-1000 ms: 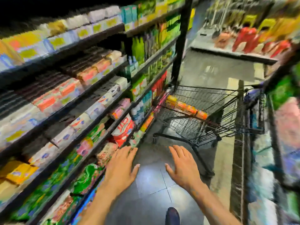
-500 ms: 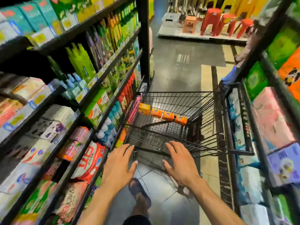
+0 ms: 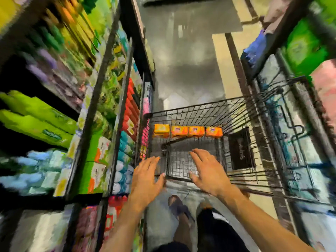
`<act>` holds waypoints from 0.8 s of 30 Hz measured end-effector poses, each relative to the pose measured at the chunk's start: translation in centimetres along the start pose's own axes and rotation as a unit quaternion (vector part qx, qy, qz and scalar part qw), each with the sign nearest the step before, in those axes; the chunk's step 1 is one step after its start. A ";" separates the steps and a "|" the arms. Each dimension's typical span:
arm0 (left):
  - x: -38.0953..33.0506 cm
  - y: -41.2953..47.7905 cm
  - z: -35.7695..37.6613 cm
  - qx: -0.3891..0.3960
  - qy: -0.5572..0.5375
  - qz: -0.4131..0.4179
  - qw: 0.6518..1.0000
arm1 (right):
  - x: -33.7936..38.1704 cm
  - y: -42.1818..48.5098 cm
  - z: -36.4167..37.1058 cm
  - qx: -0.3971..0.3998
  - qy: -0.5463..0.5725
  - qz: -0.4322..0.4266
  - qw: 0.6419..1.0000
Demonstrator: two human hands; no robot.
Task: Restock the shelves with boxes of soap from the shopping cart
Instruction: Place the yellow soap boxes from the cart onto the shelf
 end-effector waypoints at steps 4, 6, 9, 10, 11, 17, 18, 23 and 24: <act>2.9 6.6 1.7 0.024 -0.030 -0.011 0.999 | -1.1 7.0 1.7 0.023 0.031 0.003 0.999; 4.2 10.1 2.8 0.031 -0.060 -0.026 0.997 | -2.2 10.7 2.7 0.041 0.050 0.004 0.998; 6.2 15.2 5.1 0.054 -0.088 -0.044 0.994 | -4.8 16.1 5.1 0.069 0.071 0.016 0.995; 6.9 16.7 6.0 0.063 -0.089 -0.054 0.993 | -5.6 17.8 6.0 0.084 0.083 0.023 0.993; 7.7 18.3 6.9 0.077 -0.096 -0.073 0.990 | -6.4 19.6 7.0 0.096 0.099 0.032 0.990; 11.6 27.6 11.4 0.059 -0.156 -0.147 0.975 | -11.1 29.4 13.5 0.125 0.205 0.080 0.967; 12.2 28.9 12.2 0.048 -0.152 -0.151 0.976 | -11.8 30.9 14.7 0.123 0.214 0.080 0.966; 14.2 33.0 15.6 0.033 -0.148 -0.138 0.979 | -14.4 36.3 20.5 0.119 0.187 0.067 0.973; 14.3 33.4 16.2 0.034 -0.156 -0.135 0.978 | -14.7 36.7 21.4 0.117 0.170 0.066 0.976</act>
Point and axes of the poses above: each hand's wrist, its own y-axis towards the middle knuckle, its own z-axis out of the palm, x = y × z, the point moved 1 cm from there along y, towards the middle knuckle, and after that the axes turned 15 degrees about y, right-handed, at the moved point
